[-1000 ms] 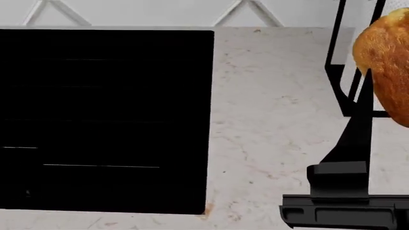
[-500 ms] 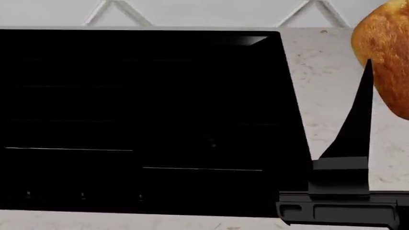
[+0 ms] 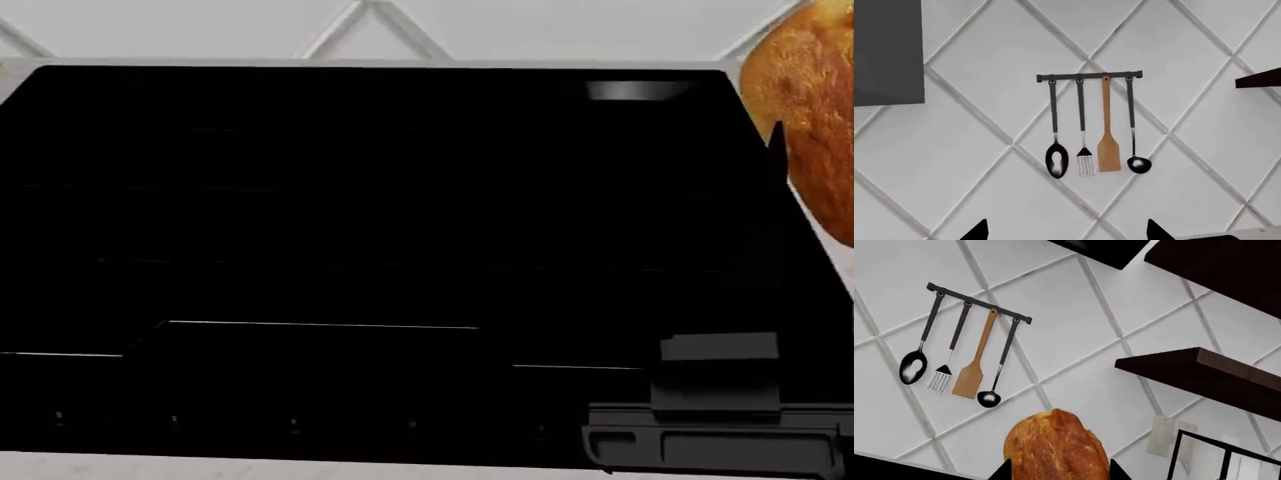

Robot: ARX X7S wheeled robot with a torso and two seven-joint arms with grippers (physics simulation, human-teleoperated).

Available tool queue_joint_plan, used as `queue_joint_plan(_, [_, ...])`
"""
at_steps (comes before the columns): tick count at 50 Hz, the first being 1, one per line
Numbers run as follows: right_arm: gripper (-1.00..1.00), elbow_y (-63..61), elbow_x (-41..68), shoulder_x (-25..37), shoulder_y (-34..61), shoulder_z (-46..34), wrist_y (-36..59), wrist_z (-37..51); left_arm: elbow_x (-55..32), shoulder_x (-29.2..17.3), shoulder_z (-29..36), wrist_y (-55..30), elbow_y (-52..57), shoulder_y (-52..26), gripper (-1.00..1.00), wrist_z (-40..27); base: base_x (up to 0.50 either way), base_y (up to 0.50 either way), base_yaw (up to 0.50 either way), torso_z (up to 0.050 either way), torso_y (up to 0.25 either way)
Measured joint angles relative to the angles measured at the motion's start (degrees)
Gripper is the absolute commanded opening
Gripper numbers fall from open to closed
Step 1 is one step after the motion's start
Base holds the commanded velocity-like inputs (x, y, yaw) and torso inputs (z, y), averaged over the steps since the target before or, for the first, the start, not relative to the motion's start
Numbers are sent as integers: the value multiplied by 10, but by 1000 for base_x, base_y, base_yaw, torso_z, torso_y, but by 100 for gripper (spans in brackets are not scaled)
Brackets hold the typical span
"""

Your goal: Place all breads on the cutting board.

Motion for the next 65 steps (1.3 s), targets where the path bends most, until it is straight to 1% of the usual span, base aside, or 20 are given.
queue_joint_plan(13, [-100, 0, -1, -2, 0, 0, 3, 0, 1, -3, 1, 4, 0, 1, 100, 0, 33, 500, 0, 0, 0])
queue_joint_plan(30, [-100, 0, -7, 6, 14, -24, -12, 0, -2, -4, 9, 8, -3, -7, 100, -2, 9, 500, 0, 0, 1])
queue_joint_plan(65, [-100, 0, 0, -2, -8, 6, 7, 0, -4, -12, 15, 17, -3, -9, 100, -6, -1, 500, 0, 0, 0])
